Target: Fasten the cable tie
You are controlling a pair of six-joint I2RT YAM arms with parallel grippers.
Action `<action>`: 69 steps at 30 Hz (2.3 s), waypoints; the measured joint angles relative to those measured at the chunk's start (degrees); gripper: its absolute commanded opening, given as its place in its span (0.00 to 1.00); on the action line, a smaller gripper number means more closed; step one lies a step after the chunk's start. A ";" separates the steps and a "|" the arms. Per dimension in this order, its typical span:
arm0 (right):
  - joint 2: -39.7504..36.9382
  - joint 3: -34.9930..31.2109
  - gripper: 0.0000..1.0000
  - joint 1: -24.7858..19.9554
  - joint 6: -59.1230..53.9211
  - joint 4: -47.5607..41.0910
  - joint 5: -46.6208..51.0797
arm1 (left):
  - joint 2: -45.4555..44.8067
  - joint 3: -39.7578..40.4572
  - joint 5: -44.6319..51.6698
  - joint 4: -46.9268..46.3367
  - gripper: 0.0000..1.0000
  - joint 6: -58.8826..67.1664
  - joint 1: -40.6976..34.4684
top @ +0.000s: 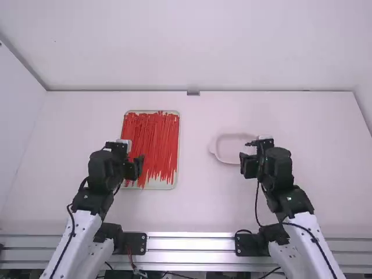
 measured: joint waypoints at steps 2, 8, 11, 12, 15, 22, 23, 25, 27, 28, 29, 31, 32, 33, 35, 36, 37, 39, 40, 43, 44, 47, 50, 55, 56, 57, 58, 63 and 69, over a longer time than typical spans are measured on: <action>2.21 1.88 0.72 1.55 0.92 -0.72 1.44 | 2.82 1.73 0.50 -1.03 0.72 -0.68 -0.13; 8.52 5.09 0.83 3.87 3.58 -4.11 3.41 | 9.11 5.84 1.99 -3.08 0.82 -1.86 -0.59; 12.17 6.21 0.87 5.07 4.74 -4.96 3.85 | 12.00 7.89 1.90 -3.96 0.87 -2.43 -0.90; 13.00 6.45 0.88 5.35 4.98 -5.18 3.98 | 12.72 8.41 1.84 -4.17 0.88 -2.47 -0.90; 15.50 7.48 0.92 6.21 5.95 -5.77 4.26 | 14.75 10.25 1.86 -5.33 0.92 -3.08 -0.94; 20.15 11.26 0.97 7.85 7.58 -5.88 5.70 | 18.88 15.39 1.97 -8.31 0.98 -3.69 -1.51; 20.44 11.43 0.98 7.93 7.61 -5.88 5.95 | 18.97 15.47 1.97 -8.35 0.98 -3.69 -1.53; 21.24 12.00 0.99 8.17 7.87 -6.25 6.78 | 19.74 16.04 1.99 -8.74 0.99 -3.69 -1.51; 21.73 12.35 0.99 8.07 7.91 -6.67 7.30 | 20.20 16.09 2.14 -8.94 0.99 -3.67 -1.53; 21.86 12.46 0.99 7.85 8.13 -6.82 7.43 | 20.39 16.09 2.14 -9.07 0.99 -3.69 -1.53; 21.86 12.52 0.99 7.34 8.17 -7.04 7.67 | 20.55 16.09 2.12 -9.11 0.99 -3.69 -1.53; 21.86 12.57 0.99 6.49 8.11 -7.13 7.80 | 20.57 16.09 2.12 -8.92 0.99 -3.80 -1.53; 21.86 12.57 1.00 5.73 8.28 -7.15 7.61 | 20.57 16.09 2.14 -8.61 0.99 -3.89 -1.51; 21.86 12.57 0.99 4.83 8.31 -7.13 7.10 | 20.57 16.09 2.14 -8.20 0.99 -3.91 -1.53; 21.84 12.57 0.99 3.61 7.98 -7.10 6.03 | 20.57 16.09 2.14 -7.50 0.99 -3.91 -1.53; 21.84 12.57 0.99 3.10 7.85 -7.10 5.49 | 20.57 16.09 2.14 -7.30 0.99 -3.91 -1.51; 21.84 12.57 0.99 2.43 7.56 -7.10 4.59 | 20.57 16.09 2.14 -7.17 0.99 -3.91 -1.53; 21.84 12.57 0.99 1.49 7.34 -7.08 3.08 | 20.57 16.09 2.27 -7.06 0.99 -3.93 -1.51; 21.84 12.57 0.99 1.29 7.28 -7.08 2.62 | 20.57 16.09 2.34 -6.95 0.99 -4.04 -1.51; 21.84 12.57 0.99 0.94 6.03 -5.88 -0.74 | 20.57 16.09 2.40 -6.38 0.99 -5.42 -1.53; 21.84 12.57 0.99 0.94 5.73 -5.29 -1.57 | 20.57 16.09 2.45 -6.29 0.99 -5.62 -1.53; 21.81 12.59 0.99 0.94 4.13 -3.17 -5.05 | 20.57 16.09 2.49 -5.79 0.99 -6.25 -1.51; 21.70 12.59 0.99 0.94 3.61 -2.36 -6.27 | 20.57 16.48 2.43 -6.16 0.99 -6.25 -1.53; 21.33 12.59 0.99 0.96 3.23 -2.16 -7.26 | 20.76 20.39 1.05 -6.12 0.99 -6.29 -1.53; 21.33 12.57 0.99 1.18 3.23 -2.40 -7.41 | 21.35 22.12 0.79 -6.08 0.99 -6.38 -1.53; 21.33 12.57 0.99 1.31 3.19 -2.43 -7.39 | 21.73 22.86 0.72 -6.10 0.99 -6.38 -1.53; 21.33 12.59 0.99 1.55 3.04 -2.47 -7.37 | 22.38 23.93 0.52 -6.10 0.99 -6.38 -1.57; 21.33 12.59 0.99 3.56 3.02 -2.82 -7.39 | 27.56 30.12 -1.66 -8.81 0.99 -6.38 -1.57; 21.33 12.59 0.99 4.48 2.84 -2.82 -7.37 | 35.15 36.41 -5.79 -11.43 0.99 -6.40 -1.57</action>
